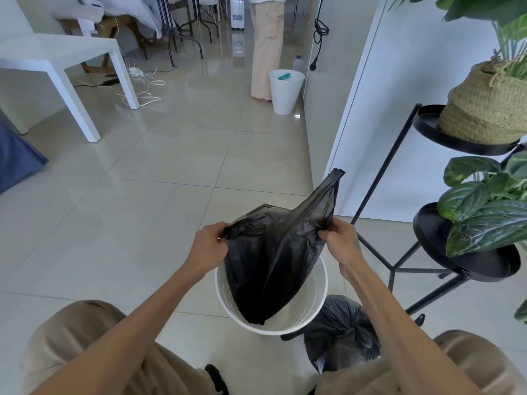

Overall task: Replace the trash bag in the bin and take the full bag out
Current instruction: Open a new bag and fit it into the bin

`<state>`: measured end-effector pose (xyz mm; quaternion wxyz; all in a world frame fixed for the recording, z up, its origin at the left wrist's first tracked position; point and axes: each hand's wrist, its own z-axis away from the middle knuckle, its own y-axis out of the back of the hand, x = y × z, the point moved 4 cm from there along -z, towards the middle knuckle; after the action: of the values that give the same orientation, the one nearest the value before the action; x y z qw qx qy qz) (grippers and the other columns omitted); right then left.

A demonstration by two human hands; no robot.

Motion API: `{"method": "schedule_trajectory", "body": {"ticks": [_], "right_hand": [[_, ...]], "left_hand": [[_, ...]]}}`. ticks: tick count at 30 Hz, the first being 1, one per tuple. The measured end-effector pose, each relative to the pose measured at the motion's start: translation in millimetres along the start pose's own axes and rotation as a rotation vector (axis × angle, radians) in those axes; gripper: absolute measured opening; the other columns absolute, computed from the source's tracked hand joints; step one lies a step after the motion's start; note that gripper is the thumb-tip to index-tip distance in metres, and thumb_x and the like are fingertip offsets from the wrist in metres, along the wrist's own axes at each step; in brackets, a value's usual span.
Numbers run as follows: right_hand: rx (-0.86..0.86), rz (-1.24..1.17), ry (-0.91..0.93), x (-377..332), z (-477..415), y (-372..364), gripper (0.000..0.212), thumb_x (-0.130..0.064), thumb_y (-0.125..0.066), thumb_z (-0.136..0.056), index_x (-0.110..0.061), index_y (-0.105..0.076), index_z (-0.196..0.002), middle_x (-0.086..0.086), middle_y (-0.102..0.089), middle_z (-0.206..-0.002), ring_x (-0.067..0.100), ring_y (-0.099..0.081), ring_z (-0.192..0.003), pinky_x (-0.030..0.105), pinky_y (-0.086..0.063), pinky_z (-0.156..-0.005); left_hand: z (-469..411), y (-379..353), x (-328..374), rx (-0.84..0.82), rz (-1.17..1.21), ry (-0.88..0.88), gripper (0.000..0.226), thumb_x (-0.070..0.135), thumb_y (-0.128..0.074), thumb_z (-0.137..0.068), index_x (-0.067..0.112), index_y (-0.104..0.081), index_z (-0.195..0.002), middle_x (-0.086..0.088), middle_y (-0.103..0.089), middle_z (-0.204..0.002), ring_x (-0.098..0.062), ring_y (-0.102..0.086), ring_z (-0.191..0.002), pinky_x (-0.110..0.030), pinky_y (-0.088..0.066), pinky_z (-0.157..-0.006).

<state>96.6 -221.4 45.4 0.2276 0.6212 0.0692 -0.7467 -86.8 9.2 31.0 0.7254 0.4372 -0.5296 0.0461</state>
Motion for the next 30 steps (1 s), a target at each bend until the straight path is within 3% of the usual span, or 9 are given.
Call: {"method": "schedule_trajectory", "body": {"ticks": [4,8,11,13,16,20,23,27,30], "right_hand": [[0.034,-0.016,-0.012,-2.2,-3.8,-0.2,0.042,0.014,-0.047,-0.089,-0.019,-0.072,-0.101,-0.007,-0.073,-0.091,0.006,-0.067,-0.087,0.012,-0.049,-0.064],[0.019,0.024,-0.012,1.6,-7.5,-5.7,0.043,0.013,-0.045,-0.089,-0.014,-0.074,-0.105,-0.001,-0.075,-0.097,0.013,-0.07,-0.092,0.021,-0.054,-0.076],[-0.009,0.071,-0.016,4.4,-9.3,-7.7,0.044,0.011,-0.045,-0.087,-0.015,-0.074,-0.107,0.0,-0.077,-0.098,0.015,-0.072,-0.093,0.025,-0.056,-0.077],[-0.035,0.071,-0.016,4.5,-10.0,-10.4,0.042,0.011,-0.046,-0.088,-0.014,-0.074,-0.106,0.003,-0.077,-0.098,0.017,-0.072,-0.092,0.023,-0.056,-0.073],[-0.085,0.045,-0.019,1.4,-7.3,-20.2,0.041,0.012,-0.046,-0.089,-0.012,-0.073,-0.107,0.005,-0.077,-0.099,0.016,-0.073,-0.092,0.02,-0.054,-0.07],[-0.173,0.054,-0.009,-1.5,-2.1,-31.8,0.04,0.014,-0.046,-0.089,-0.011,-0.073,-0.107,0.006,-0.078,-0.098,0.019,-0.073,-0.093,0.019,-0.055,-0.069],[-0.37,0.142,-0.004,-4.3,-4.2,-30.4,0.042,0.014,-0.047,-0.088,-0.012,-0.073,-0.11,0.006,-0.078,-0.101,0.02,-0.073,-0.099,0.03,-0.055,-0.084],[-0.662,0.262,-0.085,-16.0,-12.1,-23.1,0.043,0.014,-0.05,-0.09,-0.012,-0.07,-0.117,0.009,-0.076,-0.112,0.019,-0.07,-0.107,0.031,-0.053,-0.088],[-0.515,0.284,-0.032,-23.9,-22.6,-25.3,0.04,0.003,-0.059,-0.092,-0.012,-0.062,-0.129,0.004,-0.072,-0.118,0.022,-0.066,-0.114,0.032,-0.049,-0.095]], "left_hand": [[-3.2,11.8,-3.3,-0.196,-0.184,-0.054,0.03,-0.003,-0.055,-0.089,0.022,-0.072,-0.091,0.005,-0.07,-0.082,-0.017,-0.061,-0.08,-0.015,-0.042,-0.065],[-13.8,33.8,-4.5,-0.433,-0.329,-0.035,0.056,-0.01,-0.052,-0.087,0.021,-0.06,-0.133,-0.002,-0.067,-0.12,-0.023,-0.062,-0.112,-0.029,-0.05,-0.09],[-23.8,55.3,15.7,-0.28,-0.17,-0.017,0.055,-0.01,-0.047,-0.09,0.025,-0.059,-0.131,-0.001,-0.066,-0.121,-0.019,-0.061,-0.112,-0.029,-0.05,-0.087],[-25.5,56.2,36.6,-0.167,-0.051,-0.061,0.034,0.017,-0.059,-0.097,0.028,-0.061,-0.129,0.002,-0.068,-0.118,-0.015,-0.063,-0.11,-0.031,-0.051,-0.091],[-19.3,25.1,56.2,-0.302,-0.143,-0.094,0.067,0.047,-0.07,-0.088,0.028,-0.044,-0.147,0.002,-0.061,-0.132,-0.019,-0.057,-0.122,-0.033,-0.045,-0.1],[-9.4,-36.4,39.0,-0.469,-0.522,-0.075,0.071,0.039,-0.073,-0.084,0.019,-0.036,-0.142,-0.01,-0.059,-0.133,-0.034,-0.058,-0.119,-0.044,-0.05,-0.098],[-8.6,-50.5,26.4,-0.331,-0.617,-0.051,0.041,0.029,-0.061,-0.092,0.018,-0.044,-0.128,-0.011,-0.064,-0.116,-0.034,-0.063,-0.1,-0.044,-0.054,-0.084],[-11.9,-45.0,20.6,-0.216,-0.531,-0.047,0.046,0.018,-0.053,-0.096,0.019,-0.043,-0.14,-0.013,-0.065,-0.12,-0.035,-0.063,-0.102,-0.043,-0.054,-0.083],[-13.5,-41.7,22.1,-0.18,-0.493,-0.047,0.034,0.016,-0.057,-0.094,0.019,-0.057,-0.128,-0.008,-0.067,-0.118,-0.031,-0.063,-0.103,-0.042,-0.055,-0.084]]}}
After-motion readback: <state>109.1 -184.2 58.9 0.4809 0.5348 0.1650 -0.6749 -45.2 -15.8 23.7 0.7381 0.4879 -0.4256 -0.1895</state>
